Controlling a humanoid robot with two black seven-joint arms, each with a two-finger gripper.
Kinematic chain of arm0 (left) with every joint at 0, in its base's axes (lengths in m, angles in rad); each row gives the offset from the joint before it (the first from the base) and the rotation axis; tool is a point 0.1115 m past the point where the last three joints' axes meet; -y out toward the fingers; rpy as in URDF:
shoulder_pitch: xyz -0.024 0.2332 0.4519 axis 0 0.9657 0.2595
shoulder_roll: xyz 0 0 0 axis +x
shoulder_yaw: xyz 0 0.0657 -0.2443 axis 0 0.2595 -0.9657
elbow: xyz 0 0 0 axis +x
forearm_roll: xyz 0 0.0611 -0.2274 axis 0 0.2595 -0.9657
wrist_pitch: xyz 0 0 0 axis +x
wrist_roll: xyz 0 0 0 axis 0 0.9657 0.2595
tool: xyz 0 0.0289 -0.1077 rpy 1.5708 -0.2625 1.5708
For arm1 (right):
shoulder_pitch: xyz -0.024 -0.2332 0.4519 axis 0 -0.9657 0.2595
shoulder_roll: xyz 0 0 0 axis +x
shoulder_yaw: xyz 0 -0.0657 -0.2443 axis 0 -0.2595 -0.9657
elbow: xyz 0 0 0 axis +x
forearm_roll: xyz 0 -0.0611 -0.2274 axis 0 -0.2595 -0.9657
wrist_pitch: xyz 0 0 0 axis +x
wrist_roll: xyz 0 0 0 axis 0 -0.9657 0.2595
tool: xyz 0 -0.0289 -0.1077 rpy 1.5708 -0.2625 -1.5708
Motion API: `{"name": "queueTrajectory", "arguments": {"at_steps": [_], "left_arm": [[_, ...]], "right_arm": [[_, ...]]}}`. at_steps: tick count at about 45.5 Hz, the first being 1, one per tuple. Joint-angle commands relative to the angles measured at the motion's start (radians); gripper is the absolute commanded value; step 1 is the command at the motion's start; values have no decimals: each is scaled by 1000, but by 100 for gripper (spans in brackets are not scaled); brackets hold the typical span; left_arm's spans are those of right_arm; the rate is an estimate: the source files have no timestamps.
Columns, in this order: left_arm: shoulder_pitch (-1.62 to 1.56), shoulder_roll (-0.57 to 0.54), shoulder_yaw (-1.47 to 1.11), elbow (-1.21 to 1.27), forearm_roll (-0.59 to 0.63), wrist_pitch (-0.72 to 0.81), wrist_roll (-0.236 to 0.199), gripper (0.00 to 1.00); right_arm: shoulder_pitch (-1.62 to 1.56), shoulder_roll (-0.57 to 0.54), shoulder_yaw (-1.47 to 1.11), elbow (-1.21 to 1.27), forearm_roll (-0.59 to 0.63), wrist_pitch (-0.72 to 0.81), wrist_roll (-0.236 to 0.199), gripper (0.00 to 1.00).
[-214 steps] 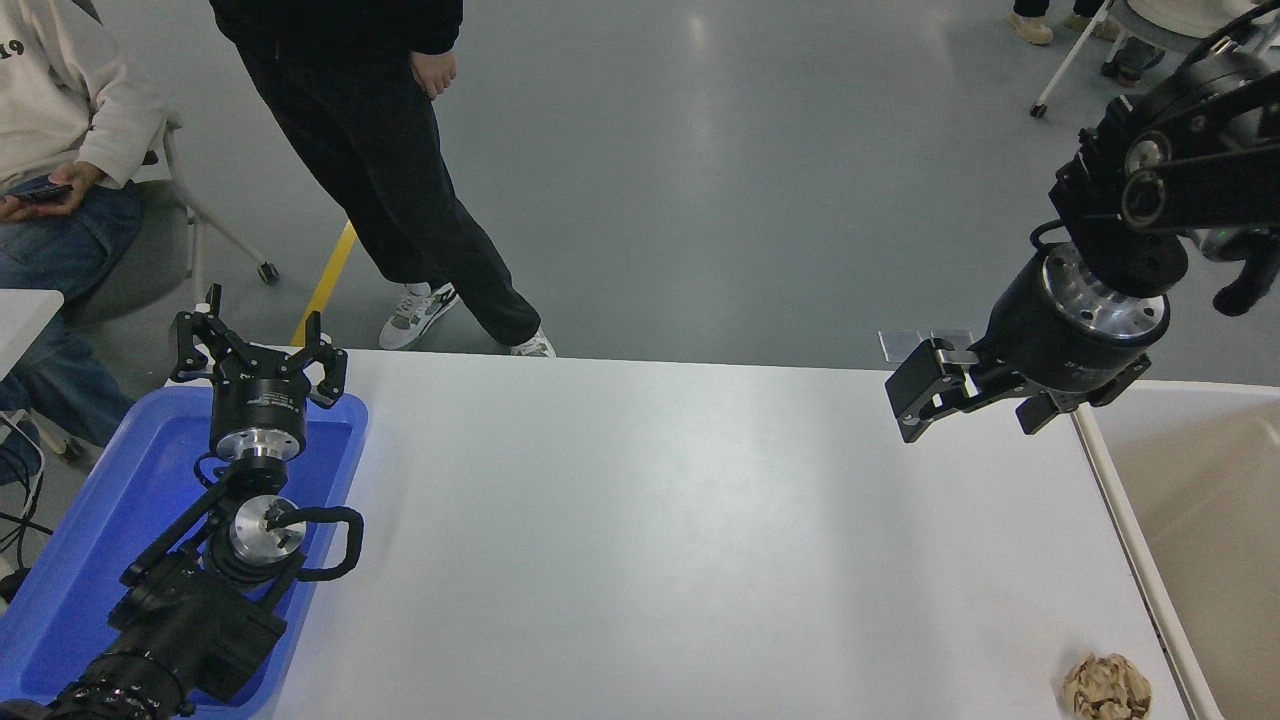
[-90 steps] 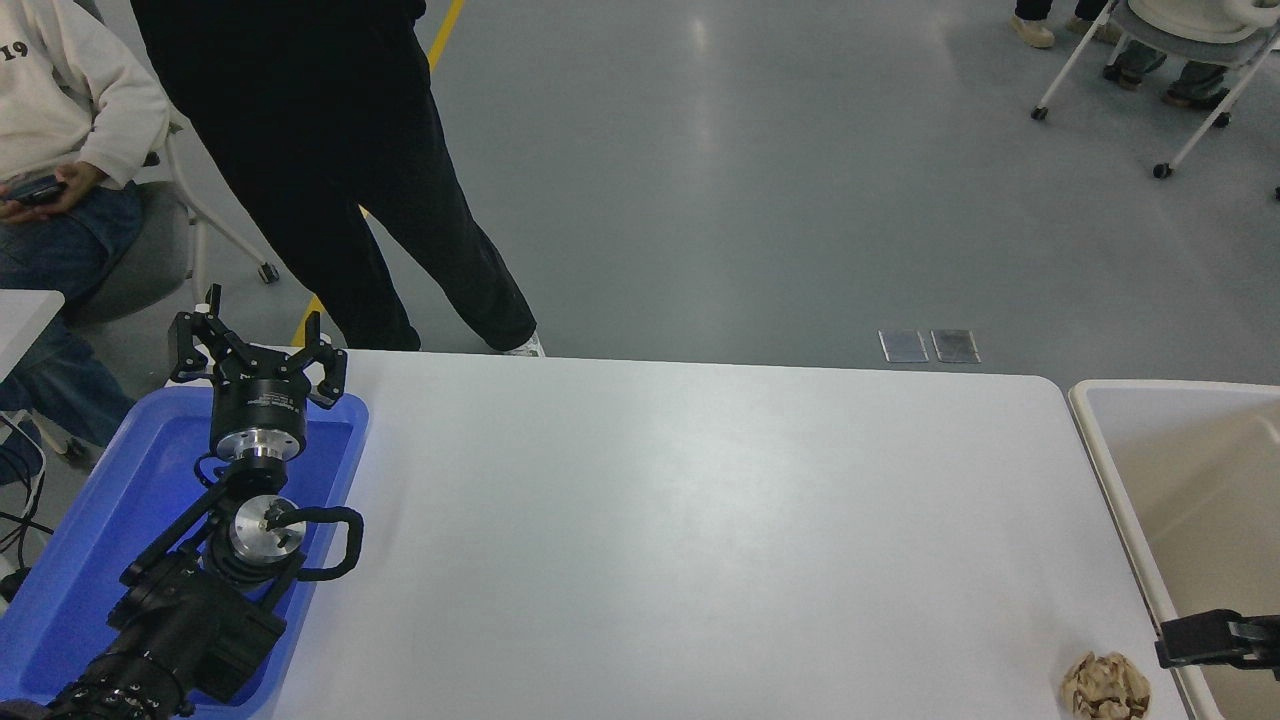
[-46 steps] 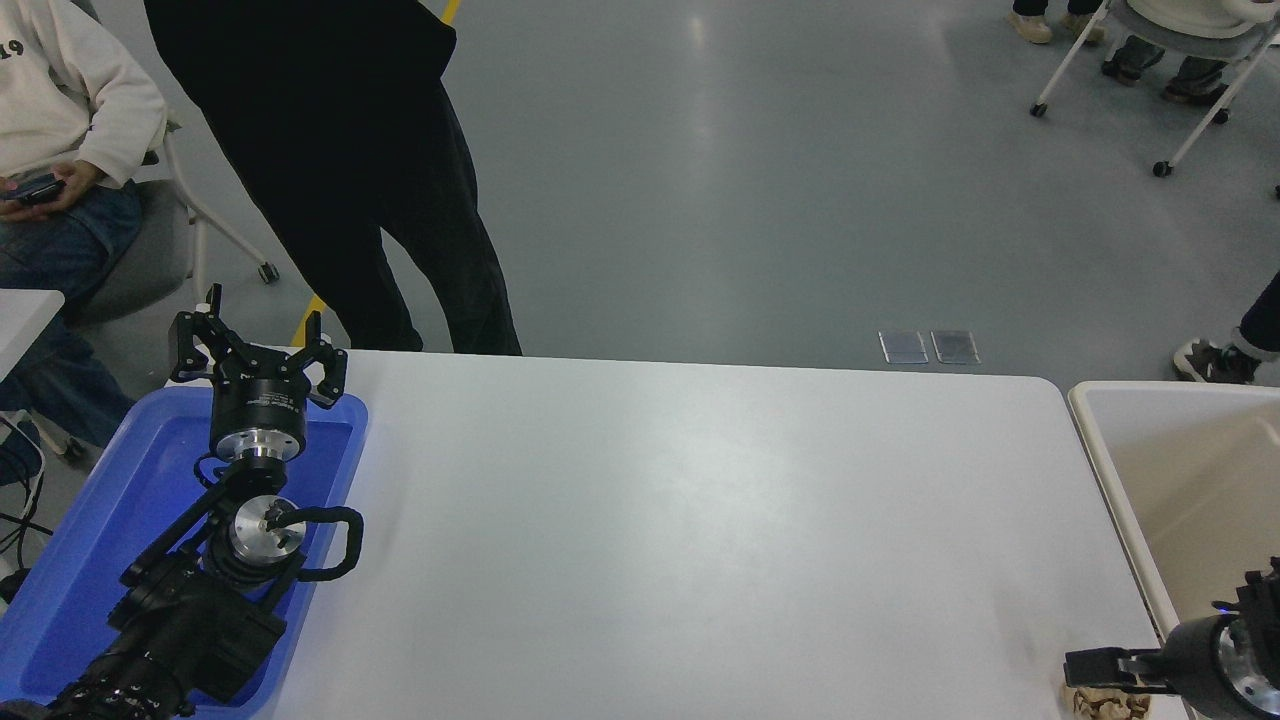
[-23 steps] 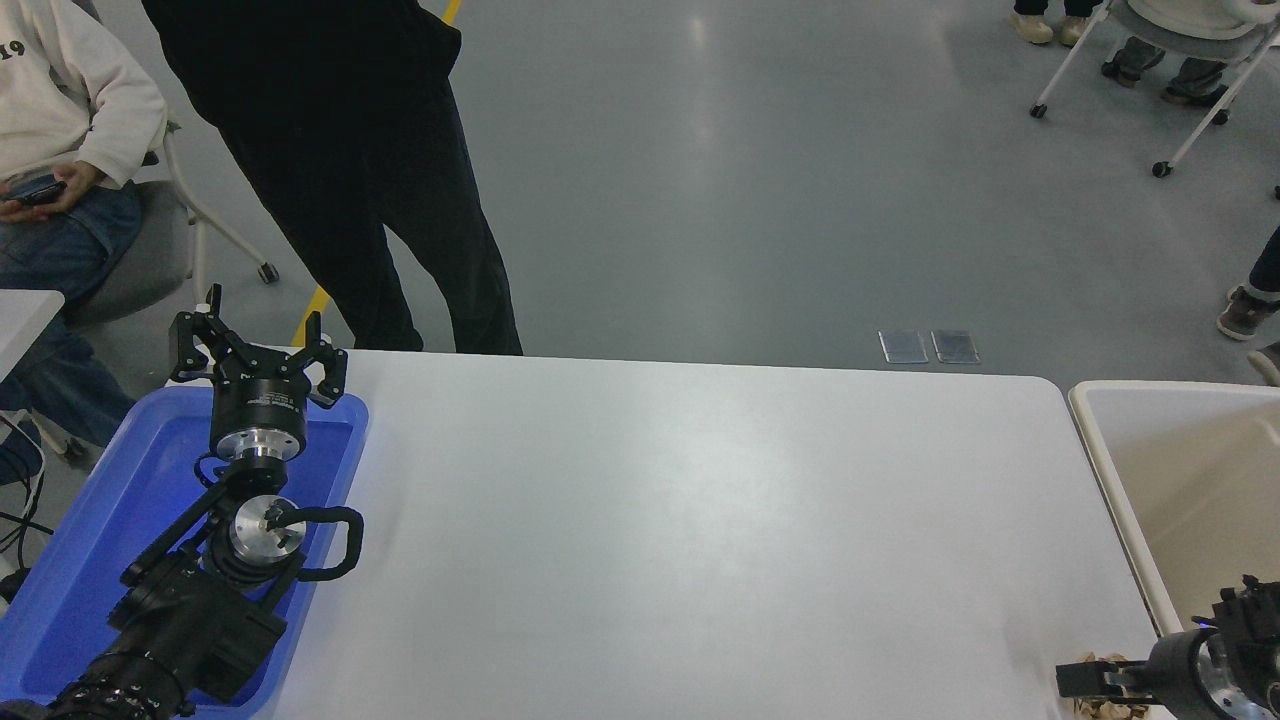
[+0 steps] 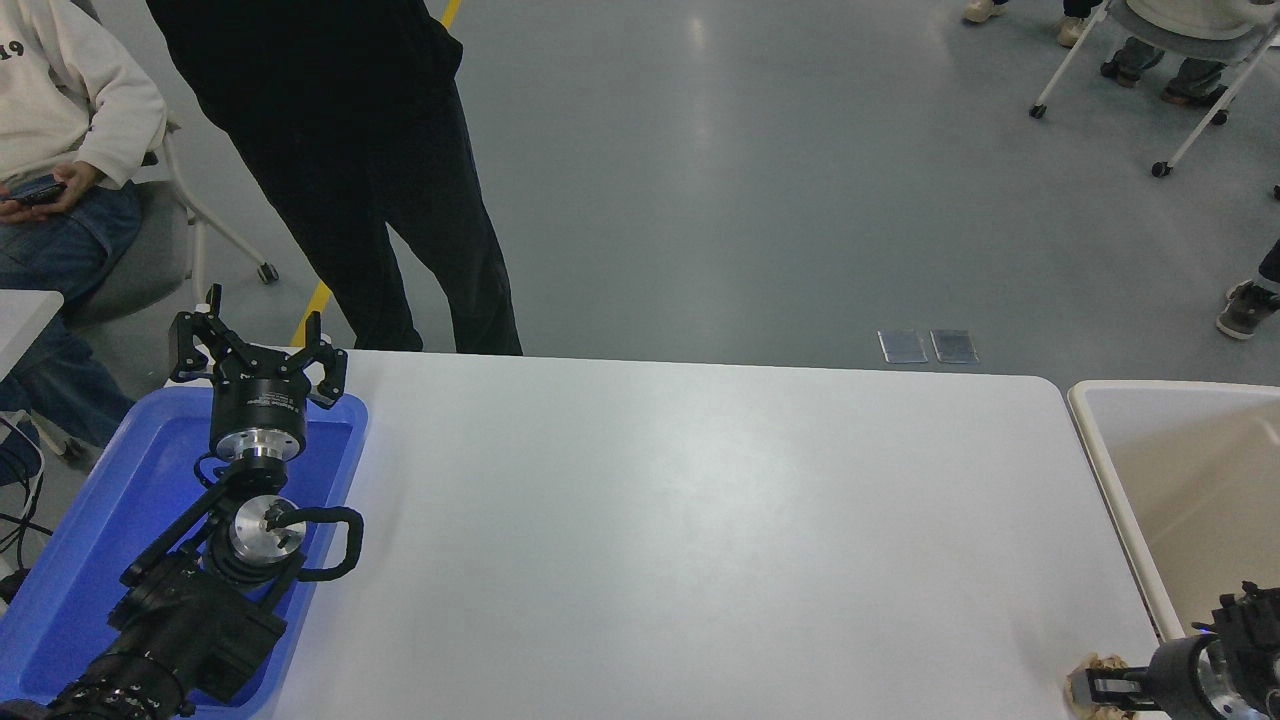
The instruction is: Pick up paper ball place in dustbin
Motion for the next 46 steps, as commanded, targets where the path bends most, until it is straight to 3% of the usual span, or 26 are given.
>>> {"name": "queueTrajectory", "arguments": {"at_steps": [1,14,26,36,46], "left_arm": [[0,0,0,-1,0,0,0,99],[0,0,0,-1,0,0,0,99],[0,0,0,-1,0,0,0,99],[0,0,0,-1,0,0,0,99],[0,0,0,-1,0,0,0,99]], "right_arm": [[2,-13,2,8,2,-2,2,0],[49,-104,9,79,5,21,46,0],[170,-251,12,217,3,96,49,0],[387,-424,13,303,3,309,49,0],[615,-569,97,312,5,651,40,0]]}}
